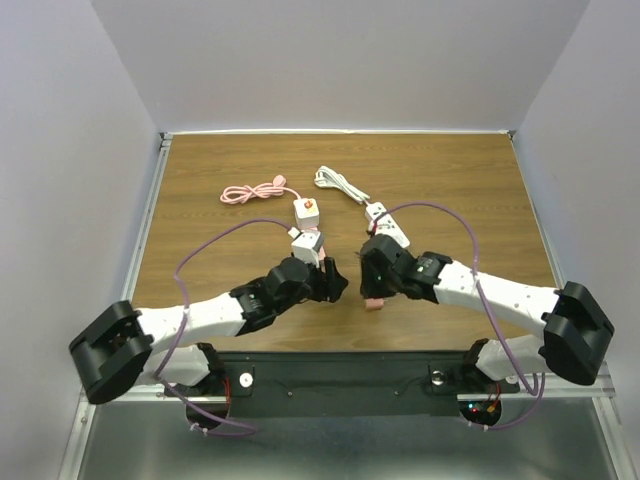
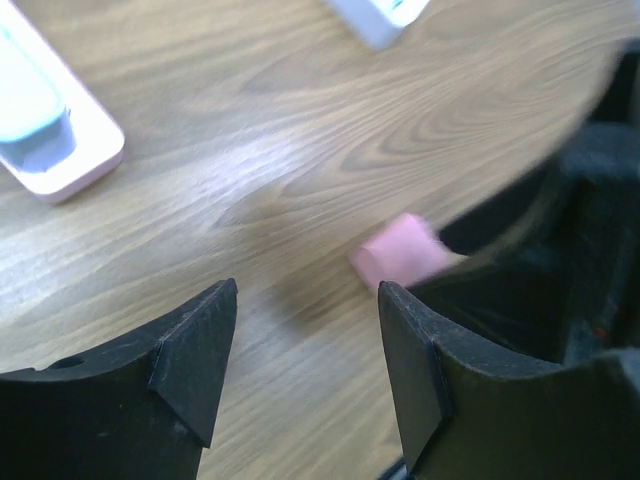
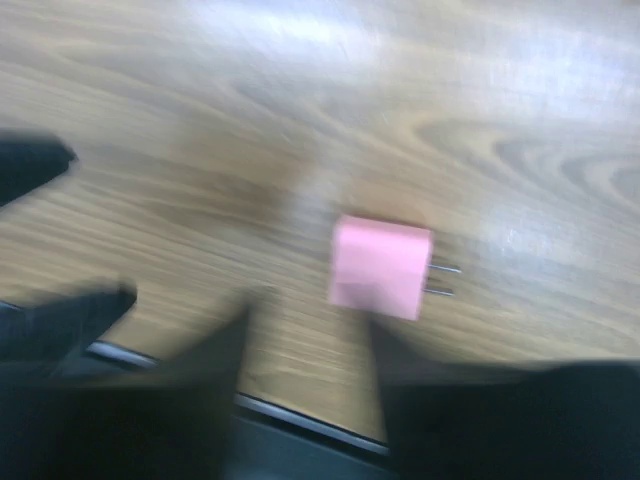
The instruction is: Insert the plug
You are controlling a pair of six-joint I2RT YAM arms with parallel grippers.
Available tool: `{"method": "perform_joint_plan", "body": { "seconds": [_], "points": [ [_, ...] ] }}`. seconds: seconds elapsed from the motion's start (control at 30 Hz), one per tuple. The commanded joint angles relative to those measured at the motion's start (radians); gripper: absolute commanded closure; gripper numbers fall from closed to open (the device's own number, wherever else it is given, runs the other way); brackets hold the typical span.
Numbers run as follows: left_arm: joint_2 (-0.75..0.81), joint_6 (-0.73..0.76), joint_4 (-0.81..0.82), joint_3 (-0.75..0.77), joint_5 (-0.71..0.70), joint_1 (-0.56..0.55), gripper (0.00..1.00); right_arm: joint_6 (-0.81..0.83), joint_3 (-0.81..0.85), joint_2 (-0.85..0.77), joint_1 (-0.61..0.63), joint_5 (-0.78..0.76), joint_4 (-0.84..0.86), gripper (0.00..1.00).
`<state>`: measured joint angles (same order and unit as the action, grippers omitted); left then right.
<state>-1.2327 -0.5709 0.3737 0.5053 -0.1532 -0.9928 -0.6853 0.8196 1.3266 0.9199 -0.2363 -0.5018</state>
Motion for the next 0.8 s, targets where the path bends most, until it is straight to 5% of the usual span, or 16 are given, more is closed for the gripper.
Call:
{"method": "perform_joint_plan", "body": {
  "seconds": [0.0, 0.27, 0.77],
  "points": [
    [0.151, 0.078, 0.12, -0.056, 0.026, 0.0, 0.3, 0.039, 0.091, -0.061, -0.085, 0.107, -0.007, 0.86],
    [0.41, 0.146, 0.203, -0.172, -0.029, 0.0, 0.27, 0.141, 0.203, -0.037, -0.254, 0.345, -0.042, 0.85],
    [0.331, 0.089, 0.194, -0.202, -0.019, 0.0, 0.27, 0.087, 0.061, 0.013, -0.168, 0.192, -0.106, 0.41]
  ]
}}
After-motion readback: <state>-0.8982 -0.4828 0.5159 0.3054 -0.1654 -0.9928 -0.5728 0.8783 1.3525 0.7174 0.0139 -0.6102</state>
